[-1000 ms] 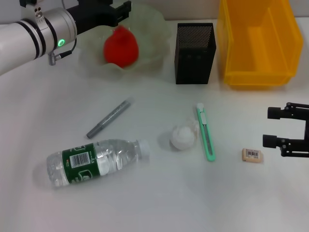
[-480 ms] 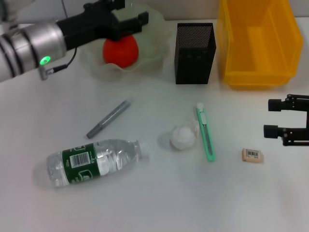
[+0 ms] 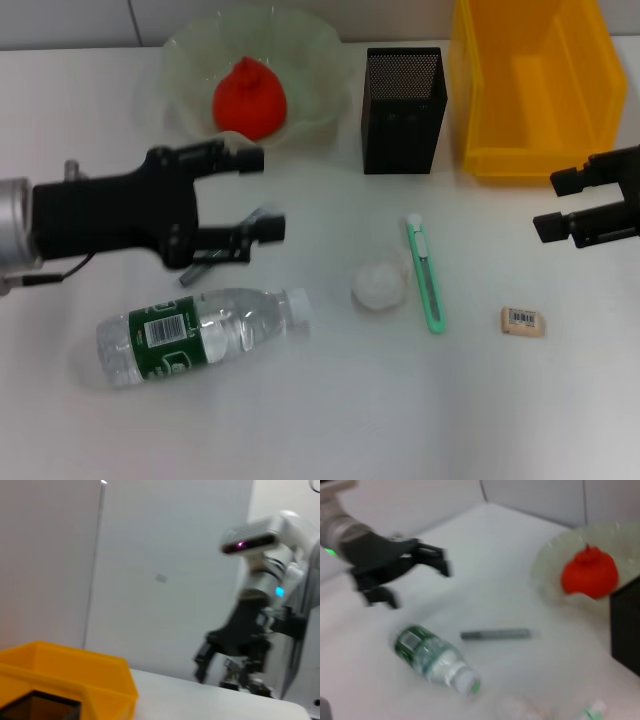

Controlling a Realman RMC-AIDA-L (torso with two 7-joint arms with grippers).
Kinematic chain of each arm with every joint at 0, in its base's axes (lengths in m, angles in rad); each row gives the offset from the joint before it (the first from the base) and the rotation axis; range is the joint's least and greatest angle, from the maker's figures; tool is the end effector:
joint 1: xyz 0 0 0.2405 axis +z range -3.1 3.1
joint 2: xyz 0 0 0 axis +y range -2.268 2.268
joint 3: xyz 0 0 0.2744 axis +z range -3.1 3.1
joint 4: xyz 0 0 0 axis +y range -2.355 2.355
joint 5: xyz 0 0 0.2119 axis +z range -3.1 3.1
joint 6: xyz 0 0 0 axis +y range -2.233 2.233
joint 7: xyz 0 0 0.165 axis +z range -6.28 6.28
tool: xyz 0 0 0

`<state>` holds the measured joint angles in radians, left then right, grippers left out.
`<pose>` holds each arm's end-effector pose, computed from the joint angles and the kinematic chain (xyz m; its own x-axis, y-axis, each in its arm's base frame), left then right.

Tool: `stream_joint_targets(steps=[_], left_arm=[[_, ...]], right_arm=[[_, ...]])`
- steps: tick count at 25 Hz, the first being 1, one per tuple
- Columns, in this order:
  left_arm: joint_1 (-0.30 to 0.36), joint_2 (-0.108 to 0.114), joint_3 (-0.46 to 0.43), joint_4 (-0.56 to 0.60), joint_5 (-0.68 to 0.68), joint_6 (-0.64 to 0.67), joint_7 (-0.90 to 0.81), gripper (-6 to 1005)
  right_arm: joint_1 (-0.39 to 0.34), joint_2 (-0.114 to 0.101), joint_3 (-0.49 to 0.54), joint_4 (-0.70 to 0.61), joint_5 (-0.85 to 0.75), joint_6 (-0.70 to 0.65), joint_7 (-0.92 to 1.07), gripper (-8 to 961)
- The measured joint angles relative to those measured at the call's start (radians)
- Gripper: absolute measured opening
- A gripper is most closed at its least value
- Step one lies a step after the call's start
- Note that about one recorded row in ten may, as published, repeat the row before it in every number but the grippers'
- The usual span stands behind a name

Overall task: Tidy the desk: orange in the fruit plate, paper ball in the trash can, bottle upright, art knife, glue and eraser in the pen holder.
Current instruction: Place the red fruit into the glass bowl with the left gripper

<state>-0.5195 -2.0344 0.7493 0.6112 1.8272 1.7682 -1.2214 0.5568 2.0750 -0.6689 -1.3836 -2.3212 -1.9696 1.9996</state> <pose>-0.2435 0.3257 -0.0084 0.7653 0.1523 0.6253 0.2516 -0.9651 -0.0729 0.2250 0.3348 0.0716 0.8491 -0.5041 -0.1577 -0.5265 -0.8318 -0.1756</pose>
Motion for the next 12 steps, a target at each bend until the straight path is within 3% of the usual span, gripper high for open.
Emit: stream_joint_targets(steps=[4, 12], left_arm=[[0.039, 0.009, 0.007, 0.004, 0.006, 0.031, 0.000, 827], [0.074, 0.009, 0.001, 0.000, 0.008, 0.022, 0.020, 824]], right_arm=[[0.054, -0.001, -0.045, -0.046, -0.090, 0.006, 0.084, 742], [0.190, 0.000, -0.295, -0.054, -0.237, 0.028, 0.226, 742]])
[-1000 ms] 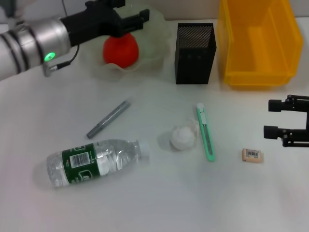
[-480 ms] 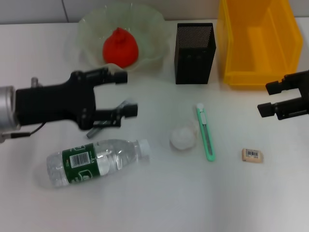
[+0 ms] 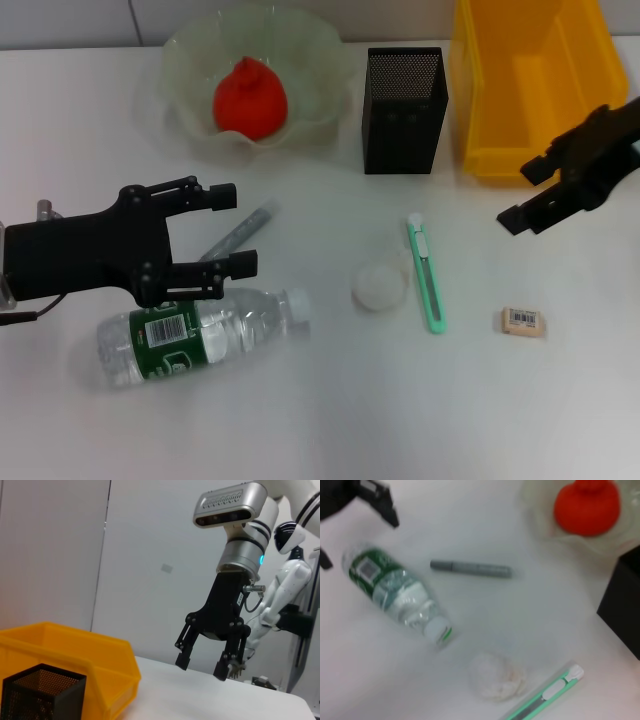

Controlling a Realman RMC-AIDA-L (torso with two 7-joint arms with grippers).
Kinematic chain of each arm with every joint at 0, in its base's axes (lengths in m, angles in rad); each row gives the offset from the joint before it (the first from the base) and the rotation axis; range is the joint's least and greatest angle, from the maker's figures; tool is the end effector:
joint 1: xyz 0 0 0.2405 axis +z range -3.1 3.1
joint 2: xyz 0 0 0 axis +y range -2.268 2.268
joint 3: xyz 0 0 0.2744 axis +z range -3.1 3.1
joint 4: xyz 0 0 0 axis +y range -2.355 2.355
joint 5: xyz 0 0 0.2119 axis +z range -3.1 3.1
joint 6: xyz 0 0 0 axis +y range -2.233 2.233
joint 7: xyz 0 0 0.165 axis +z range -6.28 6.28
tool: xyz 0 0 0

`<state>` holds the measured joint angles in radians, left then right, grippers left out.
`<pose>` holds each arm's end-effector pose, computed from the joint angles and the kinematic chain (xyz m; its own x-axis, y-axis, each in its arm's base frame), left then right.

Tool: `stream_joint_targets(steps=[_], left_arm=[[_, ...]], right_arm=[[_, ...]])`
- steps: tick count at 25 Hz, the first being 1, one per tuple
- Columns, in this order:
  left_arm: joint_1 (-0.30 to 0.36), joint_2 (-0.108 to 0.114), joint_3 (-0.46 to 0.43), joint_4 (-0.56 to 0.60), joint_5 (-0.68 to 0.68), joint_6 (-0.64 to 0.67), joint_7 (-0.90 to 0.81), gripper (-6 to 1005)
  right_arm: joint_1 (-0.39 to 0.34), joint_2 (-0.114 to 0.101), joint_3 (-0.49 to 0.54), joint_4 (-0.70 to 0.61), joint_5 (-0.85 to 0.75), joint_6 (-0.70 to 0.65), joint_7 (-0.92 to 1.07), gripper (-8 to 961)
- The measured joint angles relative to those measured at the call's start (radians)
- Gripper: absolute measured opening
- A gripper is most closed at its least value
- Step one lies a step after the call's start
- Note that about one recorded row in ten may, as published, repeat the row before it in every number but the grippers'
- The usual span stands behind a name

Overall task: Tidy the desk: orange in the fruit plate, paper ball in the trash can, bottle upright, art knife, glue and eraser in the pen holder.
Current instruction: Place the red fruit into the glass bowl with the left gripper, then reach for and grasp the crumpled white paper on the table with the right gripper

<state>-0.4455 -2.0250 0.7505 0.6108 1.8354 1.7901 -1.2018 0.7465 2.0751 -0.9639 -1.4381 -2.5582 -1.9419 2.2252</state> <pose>-0.2678 0.3041 -0.0053 0.7629 0.1895 0.6182 0.2944 -0.9530 -0.0712 0.1660 0.3690 0.0426 0.8565 -0.4832 0.1814 -0.4332 -0.8641 -0.2564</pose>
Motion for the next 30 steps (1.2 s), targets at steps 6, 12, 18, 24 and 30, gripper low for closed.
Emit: stream_joint_targets(steps=[6, 12, 18, 24, 30], left_arm=[[0.007, -0.004, 0.006, -0.001, 0.011, 0.004, 0.008, 821], [0.007, -0.001, 0.009, -0.001, 0.086, 0.089, 0.021, 818], [0.024, 0.005, 0.001, 0.000, 0.144, 0.105, 0.006, 816], [0.037, 0.006, -0.003, 0.000, 0.145, 0.072, -0.003, 813], [0.037, -0.001, -0.002, 0.000, 0.145, 0.047, -0.002, 810]], right_arm=[[0.069, 0.004, -0.212, 0.056, -0.057, 0.072, 0.069, 741], [0.090, 0.010, -0.397, 0.112, -0.056, 0.194, 0.137, 741], [0.091, 0.013, -0.578, 0.174, -0.018, 0.310, 0.193, 742], [0.101, 0.014, -0.663, 0.226, -0.017, 0.387, 0.218, 742], [0.116, 0.014, -0.723, 0.276, 0.021, 0.449, 0.234, 750]])
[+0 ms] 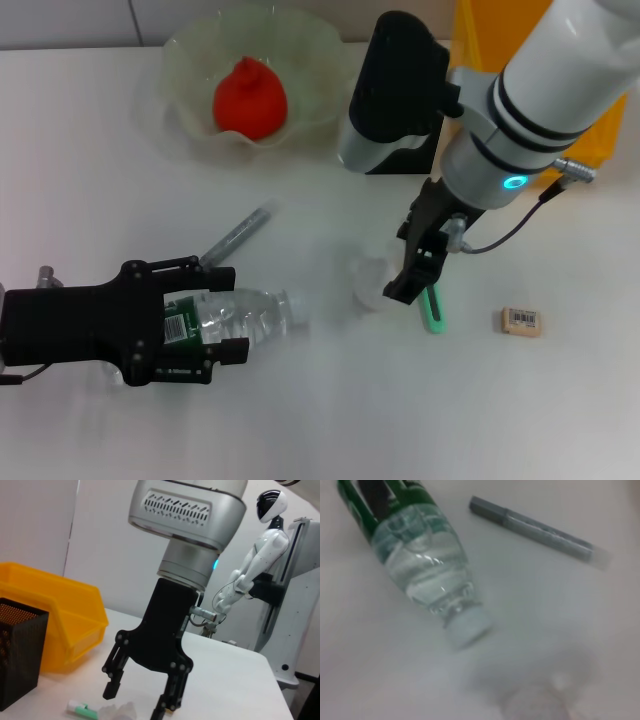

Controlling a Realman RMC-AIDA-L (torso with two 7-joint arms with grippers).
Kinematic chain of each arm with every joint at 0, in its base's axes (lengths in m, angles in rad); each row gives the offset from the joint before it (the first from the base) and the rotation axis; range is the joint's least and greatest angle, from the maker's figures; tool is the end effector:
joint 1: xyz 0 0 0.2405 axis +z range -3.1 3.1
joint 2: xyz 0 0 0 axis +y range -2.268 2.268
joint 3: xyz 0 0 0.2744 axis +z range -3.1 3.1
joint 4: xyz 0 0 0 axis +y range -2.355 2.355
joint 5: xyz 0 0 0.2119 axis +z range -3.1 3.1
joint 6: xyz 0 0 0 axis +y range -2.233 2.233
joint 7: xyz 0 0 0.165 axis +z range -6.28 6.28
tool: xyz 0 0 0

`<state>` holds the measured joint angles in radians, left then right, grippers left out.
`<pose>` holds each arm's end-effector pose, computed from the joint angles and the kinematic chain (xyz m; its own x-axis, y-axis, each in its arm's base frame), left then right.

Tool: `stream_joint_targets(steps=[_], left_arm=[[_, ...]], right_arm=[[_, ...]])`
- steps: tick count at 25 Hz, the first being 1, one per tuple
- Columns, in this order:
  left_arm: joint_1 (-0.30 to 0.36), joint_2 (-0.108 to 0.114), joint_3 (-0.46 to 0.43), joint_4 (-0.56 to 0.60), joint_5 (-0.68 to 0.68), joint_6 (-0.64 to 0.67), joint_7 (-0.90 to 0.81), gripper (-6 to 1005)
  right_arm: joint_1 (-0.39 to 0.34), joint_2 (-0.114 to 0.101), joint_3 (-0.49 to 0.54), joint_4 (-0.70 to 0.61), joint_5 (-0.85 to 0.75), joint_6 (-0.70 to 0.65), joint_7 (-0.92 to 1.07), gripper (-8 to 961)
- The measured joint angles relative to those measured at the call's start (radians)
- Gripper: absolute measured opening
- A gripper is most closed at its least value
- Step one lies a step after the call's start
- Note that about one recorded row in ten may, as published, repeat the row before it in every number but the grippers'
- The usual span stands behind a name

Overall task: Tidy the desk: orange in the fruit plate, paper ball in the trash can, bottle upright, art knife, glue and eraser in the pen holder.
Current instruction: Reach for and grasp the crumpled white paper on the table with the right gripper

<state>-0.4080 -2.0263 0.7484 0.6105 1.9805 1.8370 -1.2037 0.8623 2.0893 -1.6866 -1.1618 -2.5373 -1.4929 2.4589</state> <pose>-0.2885 0.2744 -0.0168 0.8037 0.2760 0.5272 0.3089 -0.9507 0.0267 0.1334 0.3717 -0.0973 0.8408 -0.2639 0.4727 -0.1733 -0.9584 -0.2269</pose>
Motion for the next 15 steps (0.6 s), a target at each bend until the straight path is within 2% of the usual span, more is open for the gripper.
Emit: stream_joint_targets(steps=[8, 15], left_arm=[[0.000, -0.009, 0.008, 0.000, 0.000, -0.033, 0.000, 807], [-0.001, -0.012, 0.008, 0.000, 0.000, -0.051, 0.000, 804]], right_arm=[[0.003, 0.001, -0.037, 0.031, 0.030, 0.056, 0.010, 752], [0.008, 0.003, -0.114, 0.067, 0.039, 0.117, 0.032, 751]])
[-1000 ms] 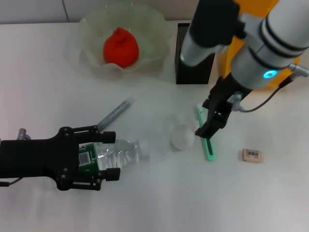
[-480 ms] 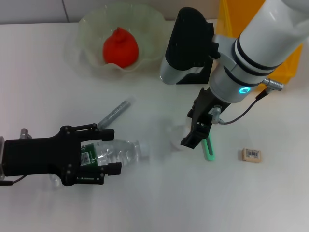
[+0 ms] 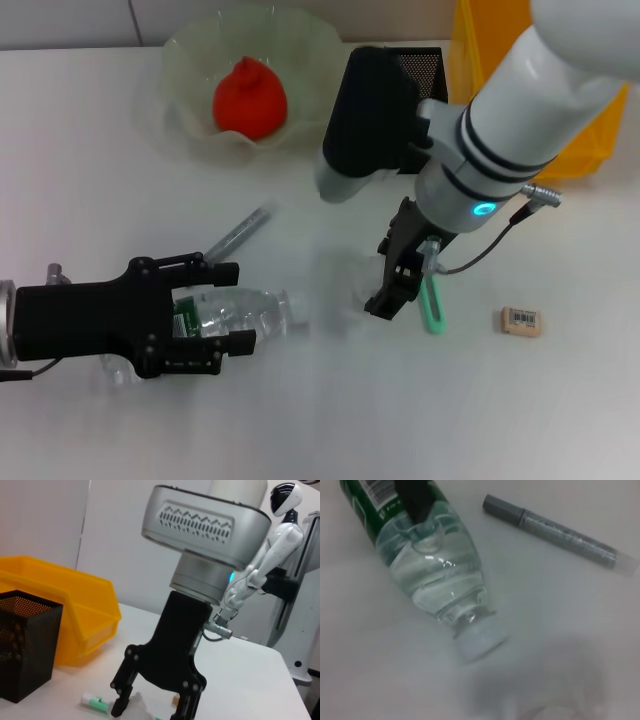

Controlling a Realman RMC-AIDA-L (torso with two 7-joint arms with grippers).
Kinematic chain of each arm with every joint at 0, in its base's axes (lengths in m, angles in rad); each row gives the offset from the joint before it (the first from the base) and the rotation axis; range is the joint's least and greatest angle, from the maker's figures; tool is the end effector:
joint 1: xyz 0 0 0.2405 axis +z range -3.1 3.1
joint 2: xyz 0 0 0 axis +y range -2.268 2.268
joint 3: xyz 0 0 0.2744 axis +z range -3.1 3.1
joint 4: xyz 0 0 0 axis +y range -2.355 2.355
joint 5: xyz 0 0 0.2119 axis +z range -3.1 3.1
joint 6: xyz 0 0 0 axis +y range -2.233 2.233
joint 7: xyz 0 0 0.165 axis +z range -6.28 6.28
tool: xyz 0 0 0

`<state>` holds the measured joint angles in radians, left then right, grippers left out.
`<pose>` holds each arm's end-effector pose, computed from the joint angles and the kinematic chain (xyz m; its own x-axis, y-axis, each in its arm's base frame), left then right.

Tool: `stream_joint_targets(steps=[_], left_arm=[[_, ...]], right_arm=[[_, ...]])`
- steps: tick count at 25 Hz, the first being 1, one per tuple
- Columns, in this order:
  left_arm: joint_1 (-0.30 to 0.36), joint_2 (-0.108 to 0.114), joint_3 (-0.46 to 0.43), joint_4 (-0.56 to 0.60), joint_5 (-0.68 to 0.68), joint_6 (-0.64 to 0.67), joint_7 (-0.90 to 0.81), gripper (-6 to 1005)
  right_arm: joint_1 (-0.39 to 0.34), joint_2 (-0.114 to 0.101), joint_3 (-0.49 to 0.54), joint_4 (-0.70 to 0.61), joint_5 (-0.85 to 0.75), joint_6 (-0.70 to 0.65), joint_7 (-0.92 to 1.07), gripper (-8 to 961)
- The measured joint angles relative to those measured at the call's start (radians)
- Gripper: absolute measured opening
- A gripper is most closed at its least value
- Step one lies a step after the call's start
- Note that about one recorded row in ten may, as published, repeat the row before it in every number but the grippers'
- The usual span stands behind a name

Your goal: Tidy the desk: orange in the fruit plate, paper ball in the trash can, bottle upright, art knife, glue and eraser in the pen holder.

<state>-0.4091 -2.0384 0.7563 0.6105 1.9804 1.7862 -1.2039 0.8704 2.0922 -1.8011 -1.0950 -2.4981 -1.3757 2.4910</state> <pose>-0.2900 0.2794 -0.0240 0.8096 0.2811 0.5153 0.3282 -0.9446 -0.0003 0.1379 0.3671 -0.1223 0.8458 -0.2428 0.4750 -0.1520 -0.9632 -0.2218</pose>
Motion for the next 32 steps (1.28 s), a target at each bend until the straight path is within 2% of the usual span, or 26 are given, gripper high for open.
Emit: stream_joint_targets(steps=[9, 17, 20, 22, 23, 26, 28, 29, 32], left_arm=[[-0.006, -0.005, 0.000, -0.001, 0.013, -0.032, 0.000, 800], [-0.009, -0.006, 0.000, -0.002, 0.022, -0.050, -0.001, 796], [-0.010, -0.006, 0.000, -0.002, 0.022, -0.057, -0.002, 795], [-0.010, -0.007, 0.000, -0.002, 0.022, -0.063, -0.002, 794], [-0.010, -0.007, 0.000, -0.002, 0.022, -0.067, -0.001, 794], [-0.010, -0.008, 0.000, -0.002, 0.022, -0.069, 0.000, 792], [-0.010, -0.008, 0.000, -0.002, 0.022, -0.069, 0.001, 791], [-0.010, -0.008, 0.000, -0.002, 0.022, -0.069, 0.001, 791], [-0.009, -0.008, -0.001, -0.002, 0.021, -0.070, 0.007, 790]], right_arm=[[-0.002, 0.000, -0.044, 0.017, -0.004, 0.081, 0.033, 751], [-0.002, -0.002, -0.049, 0.004, -0.007, 0.057, 0.035, 573], [-0.014, -0.007, -0.033, -0.050, -0.008, 0.018, 0.040, 495], [-0.025, -0.008, -0.005, -0.106, -0.018, -0.019, 0.042, 495], [-0.042, -0.009, 0.034, -0.177, -0.049, -0.068, 0.046, 495], [-0.058, -0.008, 0.063, -0.250, -0.087, -0.111, 0.057, 495], [-0.082, -0.008, 0.112, -0.368, -0.167, -0.175, 0.082, 495], [-0.082, -0.008, 0.112, -0.368, -0.167, -0.175, 0.082, 495], [-0.104, -0.008, 0.153, -0.478, -0.257, -0.233, 0.099, 494]])
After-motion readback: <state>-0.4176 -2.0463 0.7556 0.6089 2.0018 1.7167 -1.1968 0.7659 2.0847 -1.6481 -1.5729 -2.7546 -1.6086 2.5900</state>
